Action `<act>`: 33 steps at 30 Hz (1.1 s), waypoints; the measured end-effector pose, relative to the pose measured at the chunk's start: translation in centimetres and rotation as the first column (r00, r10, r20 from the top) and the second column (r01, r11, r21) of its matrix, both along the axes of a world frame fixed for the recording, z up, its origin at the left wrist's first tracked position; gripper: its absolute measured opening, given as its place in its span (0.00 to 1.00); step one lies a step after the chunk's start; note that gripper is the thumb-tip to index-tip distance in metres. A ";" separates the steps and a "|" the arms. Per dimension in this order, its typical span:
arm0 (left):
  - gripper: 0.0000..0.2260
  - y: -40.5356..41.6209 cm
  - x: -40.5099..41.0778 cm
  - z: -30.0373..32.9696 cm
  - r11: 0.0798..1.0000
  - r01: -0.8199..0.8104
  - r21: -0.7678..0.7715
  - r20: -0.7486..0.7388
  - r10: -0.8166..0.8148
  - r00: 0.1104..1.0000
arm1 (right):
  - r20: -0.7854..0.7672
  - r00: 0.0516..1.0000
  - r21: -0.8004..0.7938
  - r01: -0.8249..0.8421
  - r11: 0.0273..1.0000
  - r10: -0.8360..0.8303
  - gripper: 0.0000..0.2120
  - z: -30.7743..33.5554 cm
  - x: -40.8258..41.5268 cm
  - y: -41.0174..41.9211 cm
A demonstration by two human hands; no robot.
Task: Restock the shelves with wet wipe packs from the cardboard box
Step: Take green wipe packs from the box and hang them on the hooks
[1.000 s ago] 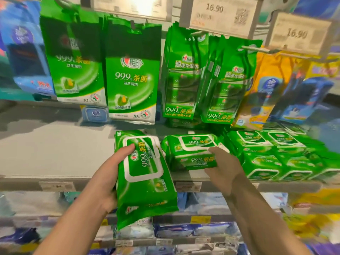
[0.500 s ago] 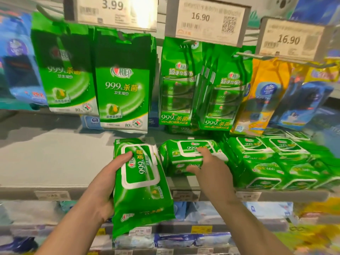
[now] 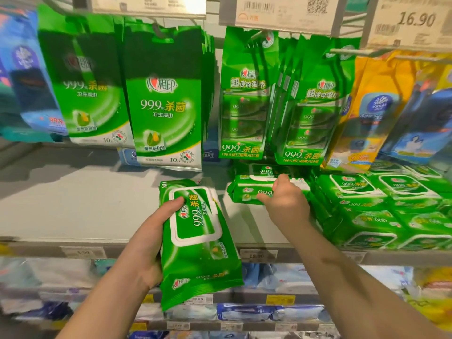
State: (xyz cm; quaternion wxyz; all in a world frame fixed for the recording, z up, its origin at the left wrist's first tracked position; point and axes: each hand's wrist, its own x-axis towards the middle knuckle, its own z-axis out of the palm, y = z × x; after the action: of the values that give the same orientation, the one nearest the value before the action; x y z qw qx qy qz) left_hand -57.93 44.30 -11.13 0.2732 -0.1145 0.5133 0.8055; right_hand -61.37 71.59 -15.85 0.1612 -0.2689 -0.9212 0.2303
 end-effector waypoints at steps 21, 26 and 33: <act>0.20 -0.5 0.9 -0.5 0.999 0.028 0.036 0.048 -0.030 0.998 | -0.171 0.979 -0.112 0.096 0.989 -0.114 0.35 -0.8 0.7 3.2; 0.21 -0.3 0.7 -0.5 0.999 0.036 0.023 0.042 -0.037 0.998 | -0.140 0.990 -0.075 -0.022 0.997 0.012 0.26 -1.6 0.5 2.8; 0.19 0.3 0.7 -0.2 0.998 0.056 0.014 0.031 -0.057 0.998 | -0.179 0.981 -0.048 -0.082 0.995 0.072 0.20 -1.1 0.0 3.7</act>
State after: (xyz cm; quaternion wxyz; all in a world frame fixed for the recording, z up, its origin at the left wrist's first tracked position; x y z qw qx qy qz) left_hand -57.25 44.64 -11.36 0.3045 -0.1106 0.5067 0.7989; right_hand -61.36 75.33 -16.94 0.2258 -0.2159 -0.9063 0.2845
